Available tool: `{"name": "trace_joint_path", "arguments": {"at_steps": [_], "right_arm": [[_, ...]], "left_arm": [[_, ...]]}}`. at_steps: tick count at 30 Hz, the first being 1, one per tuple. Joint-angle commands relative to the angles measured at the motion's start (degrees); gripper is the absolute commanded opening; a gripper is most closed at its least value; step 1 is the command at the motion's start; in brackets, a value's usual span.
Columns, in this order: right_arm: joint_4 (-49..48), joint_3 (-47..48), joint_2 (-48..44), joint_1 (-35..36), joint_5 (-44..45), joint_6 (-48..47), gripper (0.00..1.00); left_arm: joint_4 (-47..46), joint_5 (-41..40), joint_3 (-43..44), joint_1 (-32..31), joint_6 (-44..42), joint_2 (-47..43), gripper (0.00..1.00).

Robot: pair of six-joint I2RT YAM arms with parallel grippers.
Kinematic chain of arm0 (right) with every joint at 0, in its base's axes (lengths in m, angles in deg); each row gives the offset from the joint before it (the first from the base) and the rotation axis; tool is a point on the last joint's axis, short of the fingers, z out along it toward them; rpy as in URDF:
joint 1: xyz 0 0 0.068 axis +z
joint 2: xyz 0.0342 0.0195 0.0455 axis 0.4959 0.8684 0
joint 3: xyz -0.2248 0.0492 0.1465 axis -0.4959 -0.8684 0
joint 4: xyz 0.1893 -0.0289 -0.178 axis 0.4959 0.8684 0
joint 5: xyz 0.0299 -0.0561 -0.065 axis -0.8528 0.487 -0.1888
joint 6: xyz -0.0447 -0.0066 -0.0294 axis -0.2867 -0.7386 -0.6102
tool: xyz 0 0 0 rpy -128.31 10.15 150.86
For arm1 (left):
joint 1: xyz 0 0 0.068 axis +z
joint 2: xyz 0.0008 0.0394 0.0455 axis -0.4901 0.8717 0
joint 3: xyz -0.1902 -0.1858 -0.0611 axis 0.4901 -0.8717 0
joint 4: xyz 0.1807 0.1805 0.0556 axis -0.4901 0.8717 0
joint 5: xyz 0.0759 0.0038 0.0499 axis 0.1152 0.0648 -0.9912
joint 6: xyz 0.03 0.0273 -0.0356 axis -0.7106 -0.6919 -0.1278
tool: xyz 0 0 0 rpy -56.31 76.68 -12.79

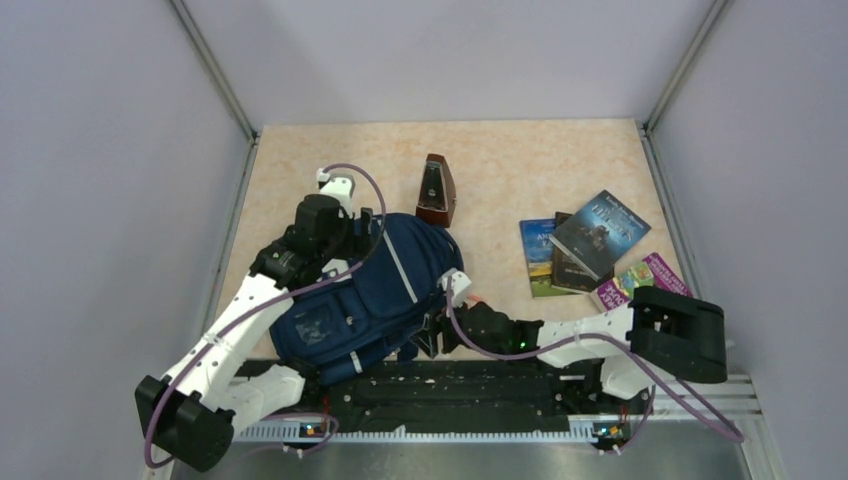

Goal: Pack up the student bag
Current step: Adjust the student bag at the center of the board.

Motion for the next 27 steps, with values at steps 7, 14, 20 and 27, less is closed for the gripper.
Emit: {"name": "trace_joint_path", "arguments": {"at_steps": [7,14,20,27], "right_arm": [[-18.76,1.38,11.78,7.53,-7.94,-1.89,0.53],[-24.7,1.96,18.39,7.59,-3.63,-2.98,0.47],[-25.76,2.55,20.54,7.59,1.16,-5.77,0.45],[-26.55,3.79,20.98,7.56,3.05,-8.96,0.43]], "left_arm": [[-0.9,-1.09,0.19,0.11,0.8,0.77,0.86],[-0.82,-1.31,0.23,0.09,0.59,1.13,0.85],[-0.81,-0.93,0.27,0.1,0.4,1.0,0.85],[-0.81,-0.72,0.14,0.1,0.31,1.0,0.85]]}}
